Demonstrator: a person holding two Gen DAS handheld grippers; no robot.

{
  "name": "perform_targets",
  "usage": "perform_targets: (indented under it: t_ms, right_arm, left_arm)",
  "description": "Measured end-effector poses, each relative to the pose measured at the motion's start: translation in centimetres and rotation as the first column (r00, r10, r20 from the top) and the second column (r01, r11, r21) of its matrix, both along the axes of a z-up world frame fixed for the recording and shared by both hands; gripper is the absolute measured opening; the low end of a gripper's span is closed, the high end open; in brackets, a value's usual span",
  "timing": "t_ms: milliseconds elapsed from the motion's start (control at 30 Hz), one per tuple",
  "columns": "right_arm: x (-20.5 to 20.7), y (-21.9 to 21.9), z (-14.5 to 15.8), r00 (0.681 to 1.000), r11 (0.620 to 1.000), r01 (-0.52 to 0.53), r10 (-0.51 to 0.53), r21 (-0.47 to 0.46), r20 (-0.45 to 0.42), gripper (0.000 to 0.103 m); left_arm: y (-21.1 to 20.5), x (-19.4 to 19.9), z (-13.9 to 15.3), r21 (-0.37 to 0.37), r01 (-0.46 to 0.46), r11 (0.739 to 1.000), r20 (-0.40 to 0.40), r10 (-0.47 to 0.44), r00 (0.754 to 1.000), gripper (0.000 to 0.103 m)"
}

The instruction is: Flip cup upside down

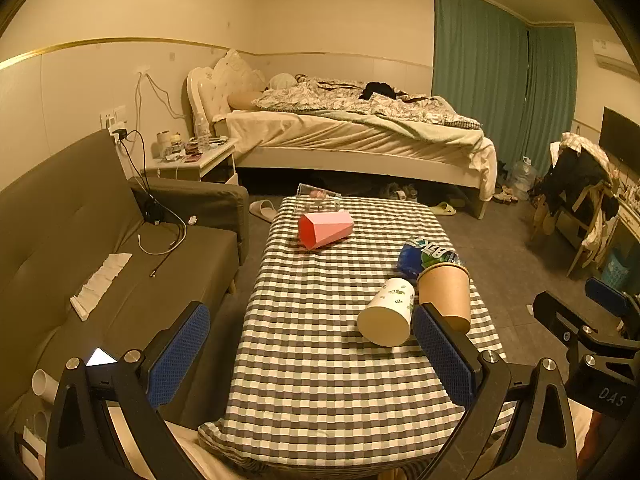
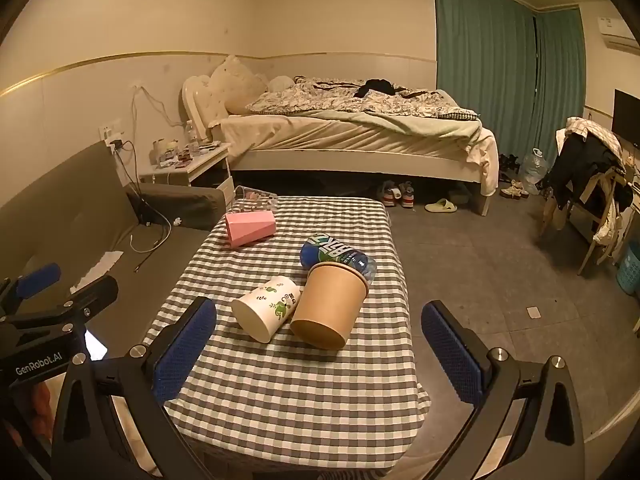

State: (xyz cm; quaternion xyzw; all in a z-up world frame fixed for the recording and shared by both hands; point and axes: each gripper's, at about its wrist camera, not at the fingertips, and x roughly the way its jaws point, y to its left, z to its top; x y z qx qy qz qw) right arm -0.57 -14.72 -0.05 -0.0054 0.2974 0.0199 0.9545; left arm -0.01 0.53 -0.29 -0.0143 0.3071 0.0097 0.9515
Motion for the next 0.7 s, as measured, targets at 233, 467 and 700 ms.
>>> perform_targets:
  t_ms: [233, 467, 700]
  right_arm:
    - [0.02, 0.10, -0.23, 1.000, 1.000, 0.001, -0.001, -0.002, -0.003, 0.103]
    - [0.14, 0.27, -0.42, 1.000, 1.000, 0.001, -0.001, -0.003, -0.005, 0.103]
    - [0.16, 0.43, -0.63, 1.000, 1.000, -0.001, 0.001, -0.004, -0.005, 0.103]
  left_arm:
    - [0.02, -0.02, -0.24, 0.001, -0.003, 1.000, 0.000, 0.003, 1.000, 0.103]
    - [0.04, -0.01, -0.22, 0.000, -0.001, 1.000, 0.000, 0.001, 1.000, 0.103]
    - [0.03, -0.02, -0.25, -0.001, -0.002, 1.000, 0.000, 0.002, 1.000, 0.103]
